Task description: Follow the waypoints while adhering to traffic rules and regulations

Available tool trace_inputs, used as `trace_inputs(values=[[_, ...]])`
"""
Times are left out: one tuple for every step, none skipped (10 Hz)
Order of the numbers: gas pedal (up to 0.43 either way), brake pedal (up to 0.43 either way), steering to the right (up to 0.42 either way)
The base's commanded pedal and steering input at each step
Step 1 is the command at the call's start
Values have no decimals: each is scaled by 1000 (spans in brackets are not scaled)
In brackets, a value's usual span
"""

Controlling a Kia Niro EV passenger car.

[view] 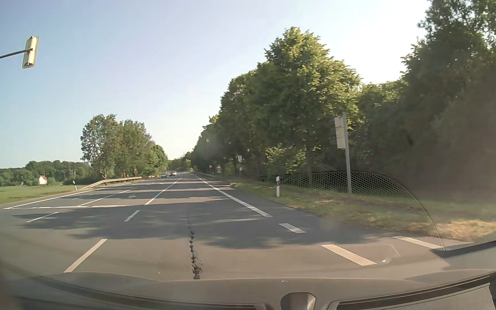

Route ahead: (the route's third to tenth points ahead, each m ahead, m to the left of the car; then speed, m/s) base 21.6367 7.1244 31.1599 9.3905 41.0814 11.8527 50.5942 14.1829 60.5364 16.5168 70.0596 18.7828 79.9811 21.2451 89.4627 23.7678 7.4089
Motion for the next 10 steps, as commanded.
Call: trace_inputs(values=[[197,6,-223],[197,6,-179],[197,6,-133],[197,6,-85],[209,6,-55],[209,6,-38],[209,6,-37],[220,6,-38],[240,6,-38],[248,6,-39]])
